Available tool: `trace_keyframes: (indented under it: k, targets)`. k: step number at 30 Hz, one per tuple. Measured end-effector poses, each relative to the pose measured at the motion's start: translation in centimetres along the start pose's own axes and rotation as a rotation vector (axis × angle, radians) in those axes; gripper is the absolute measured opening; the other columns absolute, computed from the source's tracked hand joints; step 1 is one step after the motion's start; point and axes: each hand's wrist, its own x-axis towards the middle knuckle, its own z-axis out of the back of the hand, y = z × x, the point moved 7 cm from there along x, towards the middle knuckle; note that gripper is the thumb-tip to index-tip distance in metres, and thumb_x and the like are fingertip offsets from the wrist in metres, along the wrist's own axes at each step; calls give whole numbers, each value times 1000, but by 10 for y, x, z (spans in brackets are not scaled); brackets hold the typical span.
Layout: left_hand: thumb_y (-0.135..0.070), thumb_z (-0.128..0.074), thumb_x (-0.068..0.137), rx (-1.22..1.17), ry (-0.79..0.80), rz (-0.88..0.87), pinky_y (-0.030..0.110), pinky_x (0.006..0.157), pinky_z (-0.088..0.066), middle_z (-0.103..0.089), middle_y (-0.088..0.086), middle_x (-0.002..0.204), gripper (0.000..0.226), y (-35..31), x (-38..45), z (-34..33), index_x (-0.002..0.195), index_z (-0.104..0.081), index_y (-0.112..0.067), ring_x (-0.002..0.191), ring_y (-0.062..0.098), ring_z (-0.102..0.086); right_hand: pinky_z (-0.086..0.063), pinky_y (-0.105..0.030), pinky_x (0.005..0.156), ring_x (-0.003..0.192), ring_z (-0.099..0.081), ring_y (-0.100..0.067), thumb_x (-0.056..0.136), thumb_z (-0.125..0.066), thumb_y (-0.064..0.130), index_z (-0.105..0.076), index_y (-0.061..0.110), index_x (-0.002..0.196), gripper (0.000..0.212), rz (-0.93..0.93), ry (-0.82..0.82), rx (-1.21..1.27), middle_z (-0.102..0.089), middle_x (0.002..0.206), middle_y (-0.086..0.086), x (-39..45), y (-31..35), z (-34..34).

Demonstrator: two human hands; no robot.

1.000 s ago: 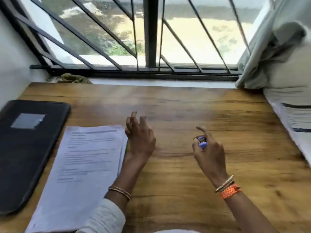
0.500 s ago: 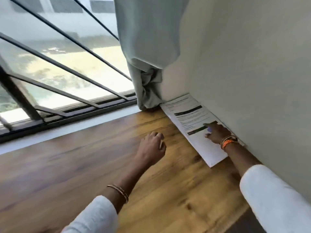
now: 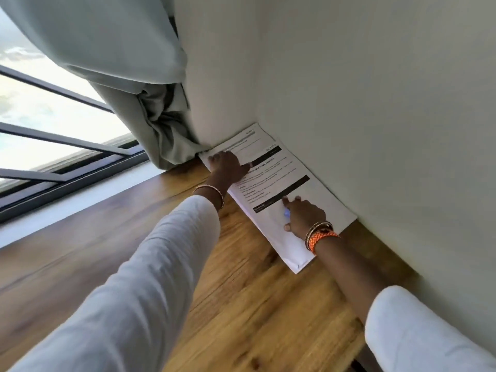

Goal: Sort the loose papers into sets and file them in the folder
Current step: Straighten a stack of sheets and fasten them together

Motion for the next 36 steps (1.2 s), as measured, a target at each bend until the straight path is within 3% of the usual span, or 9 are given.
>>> trace_keyframes:
  k: [4, 8, 12, 16, 21, 24, 27, 30, 36]
  targets:
    - [-67, -56, 80, -168, 109, 46, 43, 103, -32, -56, 11, 129, 77, -1, 6, -2, 127, -51, -6, 120, 30, -52, -43, -37, 102, 132, -44, -28, 94, -57, 24, -19, 25, 153, 70, -10, -42, 33, -24, 156, -14, -2, 0, -3]
    - [-49, -70, 77, -902, 189, 276, 30, 74, -52, -69, 11, 105, 55, 14, -6, -10, 110, -63, -6, 87, 23, -66, -43, -37, 102, 134, -42, -27, 93, -59, 24, -19, 25, 152, 71, -8, -48, 50, -24, 156, -14, -3, 0, -1]
    - [-27, -66, 87, -1475, 93, 443, 38, 76, -56, -67, 10, 105, 30, -14, -87, -52, 110, -56, -9, 90, 24, -65, -39, -37, 105, 137, -37, -27, 92, -59, 22, -18, 26, 153, 73, -26, 10, 122, -17, 158, -12, -6, 0, -2]
    - [-15, -58, 90, -1429, -5, 499, 36, 87, -53, -64, 13, 115, 25, -49, -145, -69, 115, -58, -7, 105, 29, -61, -41, -38, 101, 130, -43, -28, 87, -67, 27, -34, 21, 148, 69, -20, -65, 290, -41, 147, -9, -24, -2, 11]
    - [-11, -62, 90, -1660, -111, 398, 37, 85, -52, -63, 7, 110, 27, 10, -195, -17, 115, -56, -8, 101, 22, -61, -45, -38, 97, 124, -51, -26, 87, -69, 29, -40, 18, 143, 64, -63, -639, 747, -51, 140, -9, -86, -23, 87]
    - [-16, -69, 80, -1606, -245, 166, 34, 78, -56, -71, 0, 98, 24, 78, -253, 39, 103, -65, -16, 91, 16, -66, -56, -31, 76, 94, -64, -13, 85, -72, 26, -47, 18, 138, 59, 140, -459, 1139, -66, 114, 1, -106, 23, 119]
    - [-22, -62, 80, -1532, -423, 35, 28, 73, -56, -73, -6, 96, 23, 134, -309, 94, 102, -67, -23, 90, 12, -67, -39, -17, 43, 45, -47, 1, 89, -66, 10, -65, 17, 107, 20, 487, -292, 1269, -61, 58, 20, -133, 105, 135]
    - [-25, -57, 88, -1459, -606, -7, 31, 80, -55, -70, -8, 107, 24, 179, -364, 127, 103, -69, -39, 99, 14, -63, -37, -20, 41, 40, -40, -2, 89, -64, 6, -58, 24, 77, 22, 637, -195, 1369, -52, 45, 15, -167, 167, 120]
    - [-25, -54, 92, -1427, -727, 166, 38, 81, -54, -69, -8, 104, 21, 228, -422, 78, 103, -69, -36, 96, 14, -63, -29, -21, 36, 36, -38, -6, 91, -63, 7, -58, 5, 77, 15, 646, -79, 1350, -47, 40, 10, -184, 229, 51]
